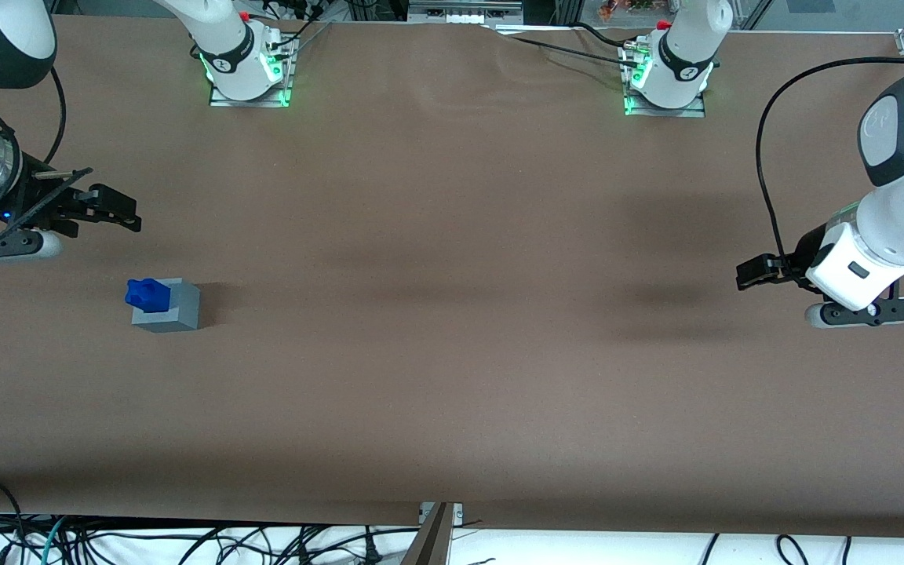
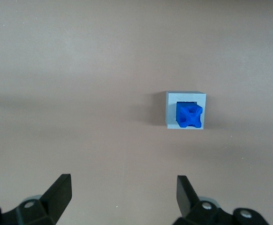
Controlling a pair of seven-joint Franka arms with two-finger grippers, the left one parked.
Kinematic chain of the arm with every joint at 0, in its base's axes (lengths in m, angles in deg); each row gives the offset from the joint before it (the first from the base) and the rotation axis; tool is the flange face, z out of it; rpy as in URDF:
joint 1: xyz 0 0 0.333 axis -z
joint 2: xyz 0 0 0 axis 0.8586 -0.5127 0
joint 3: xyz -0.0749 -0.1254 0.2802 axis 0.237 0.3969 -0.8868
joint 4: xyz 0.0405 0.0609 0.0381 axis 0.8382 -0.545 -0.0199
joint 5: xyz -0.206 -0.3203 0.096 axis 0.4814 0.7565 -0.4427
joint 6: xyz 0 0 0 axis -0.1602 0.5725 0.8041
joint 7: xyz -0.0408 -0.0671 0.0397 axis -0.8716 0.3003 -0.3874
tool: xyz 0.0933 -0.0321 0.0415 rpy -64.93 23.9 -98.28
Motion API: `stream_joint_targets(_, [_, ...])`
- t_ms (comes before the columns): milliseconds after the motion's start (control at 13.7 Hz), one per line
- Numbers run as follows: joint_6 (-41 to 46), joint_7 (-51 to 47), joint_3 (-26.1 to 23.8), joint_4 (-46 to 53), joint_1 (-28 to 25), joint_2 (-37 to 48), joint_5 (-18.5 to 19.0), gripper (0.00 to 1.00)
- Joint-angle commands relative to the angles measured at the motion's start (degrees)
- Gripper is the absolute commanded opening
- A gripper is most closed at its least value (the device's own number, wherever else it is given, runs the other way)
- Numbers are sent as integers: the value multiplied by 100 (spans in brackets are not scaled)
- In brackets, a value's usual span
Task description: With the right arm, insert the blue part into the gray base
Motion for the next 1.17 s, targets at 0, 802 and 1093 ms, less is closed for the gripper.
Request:
stream_joint_targets(0, [138, -29, -92, 185, -3, -66, 64, 99])
stream_joint_targets(802, [164, 6, -1103, 194, 955, -75, 390, 99])
stream_joint_targets(1093, [164, 6, -1103, 298, 955, -75, 398, 99])
